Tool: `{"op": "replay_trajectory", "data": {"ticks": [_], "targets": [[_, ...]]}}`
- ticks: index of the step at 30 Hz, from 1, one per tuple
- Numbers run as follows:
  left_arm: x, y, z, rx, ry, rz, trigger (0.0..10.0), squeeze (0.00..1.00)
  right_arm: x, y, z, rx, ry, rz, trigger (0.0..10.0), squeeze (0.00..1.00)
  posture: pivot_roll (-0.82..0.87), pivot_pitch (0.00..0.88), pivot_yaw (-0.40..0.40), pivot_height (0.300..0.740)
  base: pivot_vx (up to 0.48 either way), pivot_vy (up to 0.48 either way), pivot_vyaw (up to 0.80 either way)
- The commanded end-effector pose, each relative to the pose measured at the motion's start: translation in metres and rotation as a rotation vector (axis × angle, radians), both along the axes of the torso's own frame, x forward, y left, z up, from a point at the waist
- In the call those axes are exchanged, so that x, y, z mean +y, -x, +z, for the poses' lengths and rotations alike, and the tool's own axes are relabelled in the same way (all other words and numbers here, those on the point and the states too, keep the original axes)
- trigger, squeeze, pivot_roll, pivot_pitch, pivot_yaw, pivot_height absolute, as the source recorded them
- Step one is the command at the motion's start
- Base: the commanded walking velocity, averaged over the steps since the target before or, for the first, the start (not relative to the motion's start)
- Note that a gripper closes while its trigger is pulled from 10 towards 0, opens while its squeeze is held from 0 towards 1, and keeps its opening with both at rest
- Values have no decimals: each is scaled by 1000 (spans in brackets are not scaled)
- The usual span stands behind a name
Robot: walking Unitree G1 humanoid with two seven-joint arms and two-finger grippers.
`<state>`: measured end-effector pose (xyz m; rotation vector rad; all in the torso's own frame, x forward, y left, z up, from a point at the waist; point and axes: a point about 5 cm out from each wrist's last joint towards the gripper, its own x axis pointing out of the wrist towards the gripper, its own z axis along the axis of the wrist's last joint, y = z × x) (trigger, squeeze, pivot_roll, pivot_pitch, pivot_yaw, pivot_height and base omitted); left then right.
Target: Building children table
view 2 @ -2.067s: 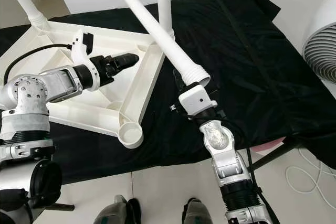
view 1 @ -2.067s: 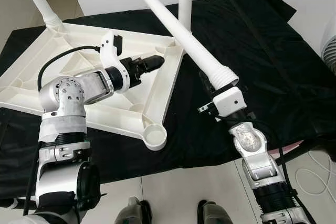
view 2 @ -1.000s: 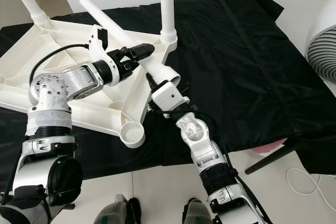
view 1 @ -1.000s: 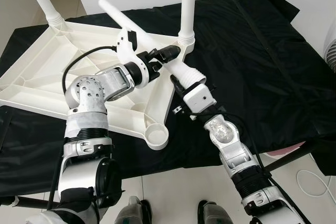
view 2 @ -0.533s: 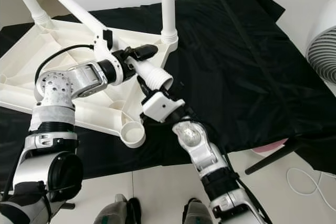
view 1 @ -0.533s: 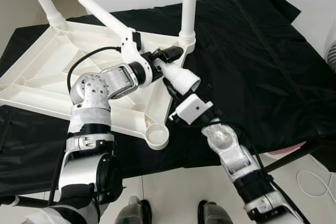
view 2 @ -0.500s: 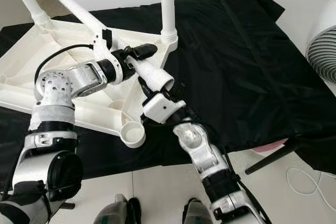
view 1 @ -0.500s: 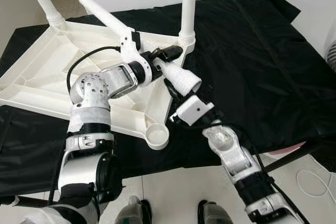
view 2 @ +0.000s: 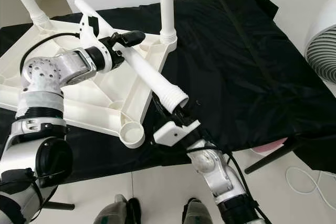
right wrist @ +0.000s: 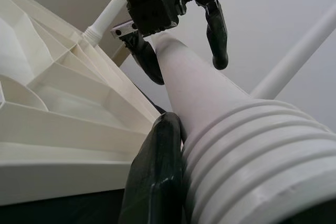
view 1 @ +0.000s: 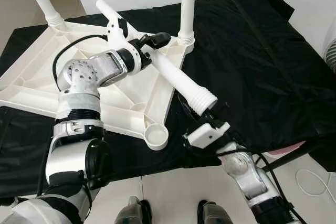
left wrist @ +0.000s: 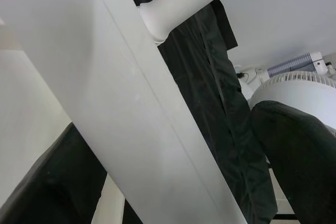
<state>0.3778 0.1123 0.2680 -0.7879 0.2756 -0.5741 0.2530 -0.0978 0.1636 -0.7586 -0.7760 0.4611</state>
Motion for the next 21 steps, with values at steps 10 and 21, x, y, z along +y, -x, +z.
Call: {"op": "replay_trajectory", "data": {"ticks": [10,21], "targets": [[2,2,9,-54,42,-40,0,0,7,9,-4,-60,89,43,10000,0,-117,139,114,740,0,0,0],[2,2,9,-36,79,-49,0,0,6,11,-6,-67,82,50,10000,1000,-110,141,110,740,0,0,0]]}}
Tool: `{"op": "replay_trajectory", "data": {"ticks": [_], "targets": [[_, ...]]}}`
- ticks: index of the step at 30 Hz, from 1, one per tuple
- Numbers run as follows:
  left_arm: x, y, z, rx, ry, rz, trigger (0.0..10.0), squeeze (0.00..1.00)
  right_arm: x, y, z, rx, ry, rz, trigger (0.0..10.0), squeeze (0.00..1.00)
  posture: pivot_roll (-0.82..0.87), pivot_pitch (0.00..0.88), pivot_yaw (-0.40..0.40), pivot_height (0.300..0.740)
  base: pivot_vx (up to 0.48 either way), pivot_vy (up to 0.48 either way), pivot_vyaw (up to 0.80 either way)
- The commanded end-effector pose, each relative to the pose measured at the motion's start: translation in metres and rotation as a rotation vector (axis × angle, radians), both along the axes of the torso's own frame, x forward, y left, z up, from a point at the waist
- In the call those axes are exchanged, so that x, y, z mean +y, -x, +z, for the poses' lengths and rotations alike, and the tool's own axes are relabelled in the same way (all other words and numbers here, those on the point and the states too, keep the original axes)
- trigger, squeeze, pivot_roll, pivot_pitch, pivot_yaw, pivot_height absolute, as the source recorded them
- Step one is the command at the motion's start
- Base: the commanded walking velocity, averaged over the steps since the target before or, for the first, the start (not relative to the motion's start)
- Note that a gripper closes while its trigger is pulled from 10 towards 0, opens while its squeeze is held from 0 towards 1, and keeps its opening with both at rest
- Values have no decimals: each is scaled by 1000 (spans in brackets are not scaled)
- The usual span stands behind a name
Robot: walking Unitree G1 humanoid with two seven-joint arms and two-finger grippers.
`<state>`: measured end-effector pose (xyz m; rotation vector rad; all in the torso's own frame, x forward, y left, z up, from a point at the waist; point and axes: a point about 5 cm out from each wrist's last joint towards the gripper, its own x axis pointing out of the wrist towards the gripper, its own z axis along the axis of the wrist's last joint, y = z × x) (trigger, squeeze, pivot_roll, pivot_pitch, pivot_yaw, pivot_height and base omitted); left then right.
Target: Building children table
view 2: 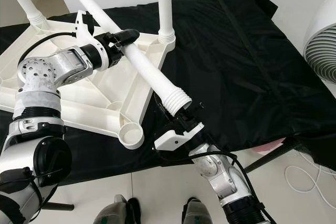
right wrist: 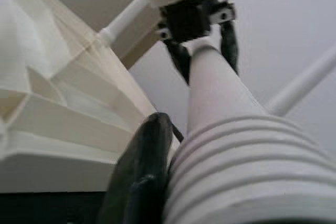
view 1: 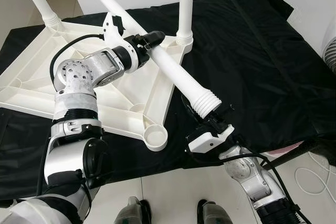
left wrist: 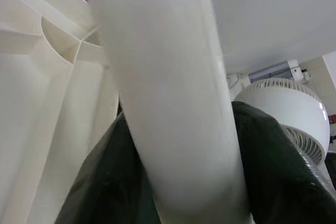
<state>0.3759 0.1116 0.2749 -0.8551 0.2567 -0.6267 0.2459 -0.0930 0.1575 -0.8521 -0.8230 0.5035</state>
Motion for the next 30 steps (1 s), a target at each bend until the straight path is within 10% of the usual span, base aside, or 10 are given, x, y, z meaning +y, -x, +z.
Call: {"op": "replay_trajectory", "data": {"ticks": [1,4,7,9,11,12,23,24,29,30], "targets": [[3,0,3,-23,2,-12,0,0,2,4,0,-9,-10,25,10000,1000,-110,141,110,740,0,0,0],[3,-1,3,-9,14,-10,392,0,0,5,1,-28,-27,20,10000,1000,-112,143,106,740,0,0,0],[6,-3,4,4,32,-3,10000,0,-7,13,0,-103,-56,-30,10000,1000,-112,143,106,740,0,0,0],[6,-3,5,5,34,-2,10000,0,-8,14,-1,-105,-62,-37,10000,1000,-112,143,106,740,0,0,0],[7,-4,6,6,51,-1,10000,0,-8,17,-6,-96,-53,-35,10000,576,-112,143,106,740,0,0,0],[8,-4,8,11,73,2,10000,0,-9,19,-10,-95,-41,-41,10000,0,-112,143,106,740,0,0,0],[20,-10,16,42,162,49,10000,0,-27,31,-27,-143,25,-115,10000,0,-114,151,117,740,0,0,0],[22,-11,16,43,169,54,4667,0,-29,32,-31,-143,40,-124,10000,0,-114,151,117,740,0,0,0],[23,-11,17,42,174,59,4667,0,-31,34,-35,-142,46,-130,10000,0,-114,151,117,740,0,0,0],[25,-12,18,38,175,65,0,0,-33,36,-37,-143,51,-139,10000,0,-113,151,120,740,0,0,0]]}}
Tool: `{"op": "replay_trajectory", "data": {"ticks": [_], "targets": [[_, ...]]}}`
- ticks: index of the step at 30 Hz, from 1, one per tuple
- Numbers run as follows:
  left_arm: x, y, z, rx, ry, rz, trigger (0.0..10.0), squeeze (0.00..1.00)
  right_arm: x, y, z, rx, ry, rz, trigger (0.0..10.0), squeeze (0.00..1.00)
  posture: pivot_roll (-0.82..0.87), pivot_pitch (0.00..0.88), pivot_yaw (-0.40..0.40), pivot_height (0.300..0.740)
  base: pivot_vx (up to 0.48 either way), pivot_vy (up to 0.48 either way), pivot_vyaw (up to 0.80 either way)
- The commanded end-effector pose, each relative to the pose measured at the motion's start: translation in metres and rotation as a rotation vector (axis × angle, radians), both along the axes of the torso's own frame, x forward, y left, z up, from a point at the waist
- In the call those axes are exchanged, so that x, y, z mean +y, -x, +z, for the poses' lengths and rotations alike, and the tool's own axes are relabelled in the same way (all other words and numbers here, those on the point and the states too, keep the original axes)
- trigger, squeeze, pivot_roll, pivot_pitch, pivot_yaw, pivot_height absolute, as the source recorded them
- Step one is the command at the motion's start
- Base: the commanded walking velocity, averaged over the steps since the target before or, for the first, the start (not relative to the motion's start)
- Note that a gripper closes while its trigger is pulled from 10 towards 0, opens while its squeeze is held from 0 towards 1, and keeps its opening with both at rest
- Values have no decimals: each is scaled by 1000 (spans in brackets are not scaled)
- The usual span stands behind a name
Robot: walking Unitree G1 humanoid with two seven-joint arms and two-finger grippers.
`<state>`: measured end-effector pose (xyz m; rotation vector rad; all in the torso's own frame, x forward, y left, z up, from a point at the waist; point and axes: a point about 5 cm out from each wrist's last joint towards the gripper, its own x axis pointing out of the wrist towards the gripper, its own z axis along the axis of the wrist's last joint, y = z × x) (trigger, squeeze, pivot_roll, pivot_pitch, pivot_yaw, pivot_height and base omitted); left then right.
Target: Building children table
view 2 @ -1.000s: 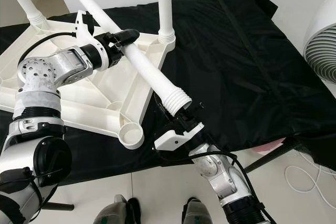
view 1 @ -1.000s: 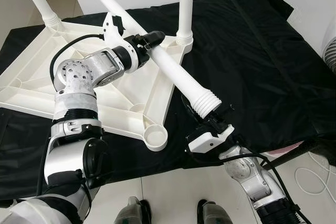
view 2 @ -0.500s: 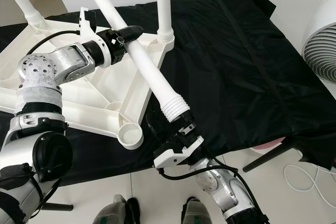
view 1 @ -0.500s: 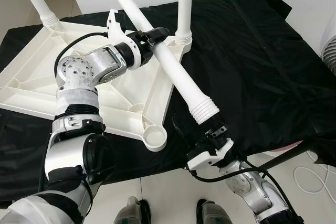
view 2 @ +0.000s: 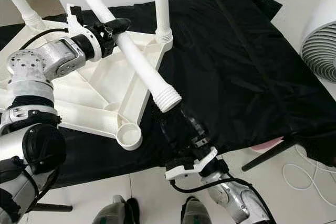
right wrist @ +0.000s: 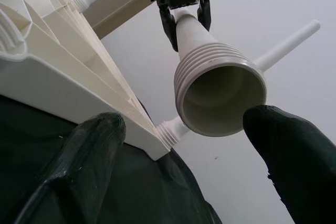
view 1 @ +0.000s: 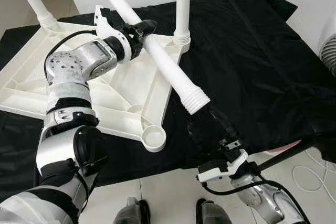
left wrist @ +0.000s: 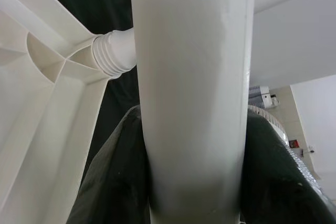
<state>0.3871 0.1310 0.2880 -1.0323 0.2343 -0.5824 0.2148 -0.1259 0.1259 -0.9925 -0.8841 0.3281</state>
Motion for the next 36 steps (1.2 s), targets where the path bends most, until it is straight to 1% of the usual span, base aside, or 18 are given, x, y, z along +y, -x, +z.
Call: {"op": "replay_trajectory", "data": {"ticks": [1,4,5,6,7,8,14,16,17,19,20,22,25,27,29,31,35,36], "targets": [[5,0,5,-15,13,15,0,0,0,5,-6,12,9,9,10000,0,-113,151,120,740,0,0,0],[8,-1,6,-15,13,27,0,0,-3,8,-9,16,18,0,10000,0,-113,151,120,740,0,0,0],[10,-3,7,-10,16,36,8235,0,-6,11,-11,15,24,-9,10000,0,-113,151,120,740,0,0,0],[13,-4,8,-7,18,47,8863,0,-12,14,-13,15,26,-28,10000,0,-113,151,120,740,0,0,0],[13,-4,8,-7,18,47,8863,0,-12,14,-13,15,26,-28,10000,0,-113,151,120,740,0,0,0],[16,-5,8,-1,20,60,10000,0,-16,17,-14,23,24,-43,10000,0,-121,154,118,740,0,0,0],[22,-8,9,-1,16,93,10000,0,-27,18,-7,29,-40,-96,10000,0,-121,154,118,740,0,0,0],[23,-8,10,-35,-34,104,10000,0,-32,9,6,36,-140,-147,10000,0,-138,148,121,740,0,0,0],[23,-8,10,-35,-34,104,10000,0,-32,9,6,36,-140,-147,10000,0,-138,148,121,740,0,0,0],[19,-6,15,-116,-96,120,10000,0,-36,-8,28,64,-282,-195,10000,0,-143,142,118,740,0,0,0],[19,-6,15,-116,-96,120,10000,0,-36,-8,28,64,-282,-195,10000,0,-143,142,118,740,0,0,0],[13,-3,23,-220,-165,143,10000,0,-32,-25,48,133,-408,-171,10000,0,-146,136,117,740,0,0,0],[11,-1,25,-251,-180,146,10000,0,-30,-29,53,151,-431,-156,10000,0,-146,136,117,740,0,0,0],[5,4,38,-380,-241,192,10000,0,-21,-46,75,257,-561,-83,10000,0,-139,120,109,740,0,0,0],[5,4,38,-380,-241,192,10000,0,-21,-46,75,257,-561,-83,10000,0,-139,120,109,740,0,0,0],[1,9,45,-447,-276,207,10000,0,-16,-58,90,341,-625,-17,10000,0,-137,106,105,740,0,0,0],[-1,11,48,-475,-297,210,10000,0,-14,-63,97,381,-644,20,10000,0,-137,106,105,740,0,0,0],[-6,14,51,-527,-332,234,10000,0,-11,-75,109,408,-654,38,10000,0,-139,85,100,740,0,0,0]]}}
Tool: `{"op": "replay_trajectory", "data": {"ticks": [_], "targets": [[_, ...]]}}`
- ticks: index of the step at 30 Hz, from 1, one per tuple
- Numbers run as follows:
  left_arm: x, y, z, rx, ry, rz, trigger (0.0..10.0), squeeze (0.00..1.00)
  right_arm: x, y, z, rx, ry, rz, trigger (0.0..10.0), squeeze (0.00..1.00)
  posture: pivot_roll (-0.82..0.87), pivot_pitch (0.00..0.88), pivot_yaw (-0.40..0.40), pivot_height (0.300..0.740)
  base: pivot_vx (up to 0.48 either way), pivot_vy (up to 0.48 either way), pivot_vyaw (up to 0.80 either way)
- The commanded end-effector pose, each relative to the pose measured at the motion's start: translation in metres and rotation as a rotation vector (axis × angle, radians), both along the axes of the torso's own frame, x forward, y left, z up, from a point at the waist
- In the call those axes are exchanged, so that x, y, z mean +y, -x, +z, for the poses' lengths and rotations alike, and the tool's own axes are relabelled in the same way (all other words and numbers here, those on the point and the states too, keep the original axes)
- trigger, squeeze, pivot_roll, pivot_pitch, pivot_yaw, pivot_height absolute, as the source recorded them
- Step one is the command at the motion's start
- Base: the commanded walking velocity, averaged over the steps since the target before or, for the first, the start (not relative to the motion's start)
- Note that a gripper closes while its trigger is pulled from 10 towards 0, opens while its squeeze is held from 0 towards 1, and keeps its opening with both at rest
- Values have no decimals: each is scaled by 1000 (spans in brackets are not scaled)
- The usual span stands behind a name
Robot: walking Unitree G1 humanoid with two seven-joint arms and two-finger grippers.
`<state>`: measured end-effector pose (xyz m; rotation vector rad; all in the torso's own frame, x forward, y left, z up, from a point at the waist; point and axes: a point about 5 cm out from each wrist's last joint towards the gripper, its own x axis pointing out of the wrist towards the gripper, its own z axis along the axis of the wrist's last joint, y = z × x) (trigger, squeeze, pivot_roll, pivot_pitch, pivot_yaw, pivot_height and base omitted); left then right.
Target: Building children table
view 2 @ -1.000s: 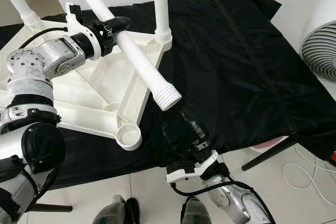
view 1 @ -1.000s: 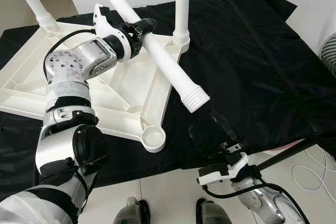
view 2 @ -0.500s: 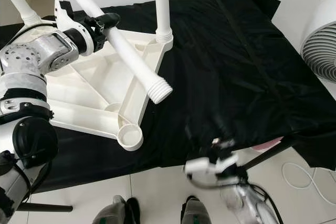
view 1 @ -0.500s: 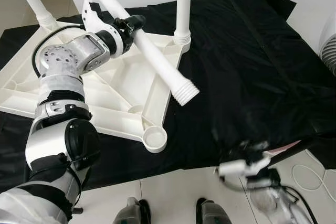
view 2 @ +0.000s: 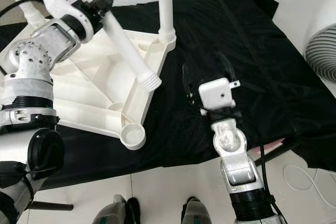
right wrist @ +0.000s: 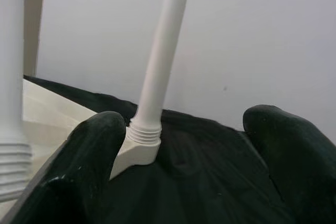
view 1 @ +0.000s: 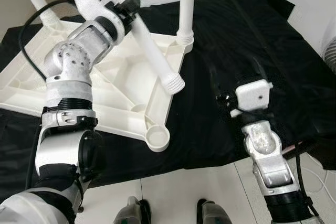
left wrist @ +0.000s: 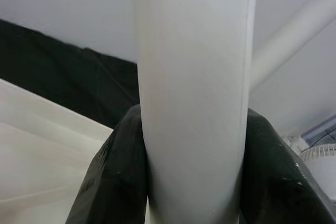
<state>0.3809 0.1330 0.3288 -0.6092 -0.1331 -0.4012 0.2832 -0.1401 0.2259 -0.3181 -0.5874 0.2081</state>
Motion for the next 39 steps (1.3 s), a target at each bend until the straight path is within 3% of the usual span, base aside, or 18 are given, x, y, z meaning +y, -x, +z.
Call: {"op": "replay_trajectory", "data": {"ticks": [1,2,4,11,21,24,39], "targets": [[-8,8,11,-162,-37,-111,10000,0,3,-6,9,22,-21,32,10000,0,-139,85,100,740,0,0,0],[-8,8,11,-162,-37,-111,10000,0,3,-6,9,22,-21,32,10000,0,-139,85,100,740,0,0,0],[-17,14,16,-241,-81,-84,10000,0,6,-24,25,62,-41,64,10000,0,-141,61,102,740,0,0,0],[-32,24,11,-354,-161,-16,10000,0,20,-39,35,133,-45,189,10000,0,-131,38,89,740,0,0,0],[-35,28,-3,-407,-188,35,10000,0,31,-38,29,187,-99,280,10000,0,-126,26,84,740,0,0,0],[-40,34,-15,-457,-207,58,10000,0,38,-36,21,239,-164,332,10000,0,-131,9,85,740,0,0,0],[-55,44,-34,-537,-268,35,10000,0,38,-30,-1,342,-161,356,10000,0,-147,0,87,740,0,0,0]]}}
